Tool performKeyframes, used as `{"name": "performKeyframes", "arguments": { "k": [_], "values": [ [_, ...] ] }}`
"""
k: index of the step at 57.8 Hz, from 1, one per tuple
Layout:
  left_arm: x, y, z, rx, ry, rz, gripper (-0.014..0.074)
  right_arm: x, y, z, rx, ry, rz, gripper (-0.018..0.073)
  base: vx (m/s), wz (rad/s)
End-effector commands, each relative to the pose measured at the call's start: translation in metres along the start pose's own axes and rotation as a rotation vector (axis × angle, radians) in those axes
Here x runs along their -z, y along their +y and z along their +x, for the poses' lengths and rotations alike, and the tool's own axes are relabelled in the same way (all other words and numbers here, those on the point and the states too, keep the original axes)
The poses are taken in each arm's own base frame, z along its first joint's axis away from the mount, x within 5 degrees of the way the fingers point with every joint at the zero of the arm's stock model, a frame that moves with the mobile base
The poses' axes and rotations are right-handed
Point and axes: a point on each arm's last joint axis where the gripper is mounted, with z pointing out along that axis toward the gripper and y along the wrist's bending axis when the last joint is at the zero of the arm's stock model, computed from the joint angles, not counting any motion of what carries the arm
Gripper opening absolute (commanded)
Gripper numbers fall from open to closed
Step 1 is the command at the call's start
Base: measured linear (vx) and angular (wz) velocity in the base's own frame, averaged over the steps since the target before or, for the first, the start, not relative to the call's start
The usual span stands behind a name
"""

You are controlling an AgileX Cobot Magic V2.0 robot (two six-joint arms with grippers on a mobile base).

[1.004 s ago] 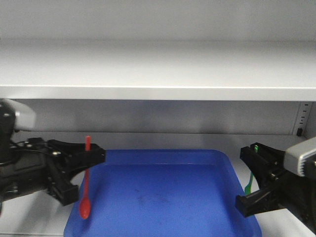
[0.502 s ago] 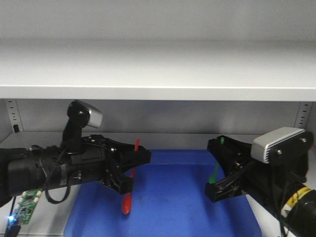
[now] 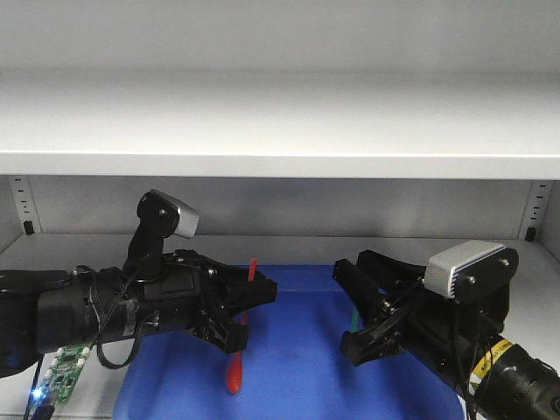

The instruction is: Sort red and green spoons into left cabinet

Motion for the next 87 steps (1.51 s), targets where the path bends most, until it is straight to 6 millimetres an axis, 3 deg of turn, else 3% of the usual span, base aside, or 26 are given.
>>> {"name": "performKeyframes", "arguments": {
  "k": [1, 11, 24, 36, 43, 52, 54, 64, 87],
  "values": [
    [0.009, -0.011, -0.027, -0.017, -0.105, 0.021, 0.0404, -0.001, 0.005, -0.026, 0.007, -0.138, -0.04, 0.0481, 0.0, 0.0],
    [0.013, -0.006, -0.031, -0.183, -0.1, -0.069, 0.0605, -0.001, 0.004, -0.022, 0.008, -0.104, -0.028, 0.063, 0.0, 0.0],
    [0.026, -0.005, -0.045, -0.248, -0.112, -0.178, 0.0627, -0.001, 0.004, -0.023, 0.012, -0.097, -0.028, 0.0599, 0.0, 0.0],
    [0.035, -0.012, -0.045, -0.212, -0.08, -0.175, 0.0493, 0.009, 0.008, -0.027, 0.097, 0.006, -0.029, 0.0481, 0.0, 0.0],
    [0.043, -0.018, -0.039, -0.232, -0.019, -0.161, 0.0293, 0.02, 0.005, -0.029, 0.134, 0.126, 0.034, 0.0319, 0.0, 0.0],
    [0.056, -0.03, -0.035, -0.238, 0.03, -0.124, -0.0009, 0.038, 0.003, -0.039, 0.13, 0.217, 0.121, 0.0026, 0.0, 0.0],
    [0.059, -0.033, -0.035, -0.224, 0.033, -0.12, -0.0009, 0.043, 0.003, -0.041, 0.126, 0.233, 0.14, -0.0015, 0.0, 0.0],
    [0.072, -0.041, -0.03, -0.101, 0.039, -0.132, -0.0003, 0.065, 0.001, -0.051, 0.083, 0.315, 0.24, -0.0008, 0.0, 0.0],
    [0.109, -0.059, 0.0, -0.069, 0.028, -0.21, -0.0001, 0.107, 0.004, -0.073, 0.019, 0.332, 0.345, -0.0004, 0.0, 0.0]
  ]
}}
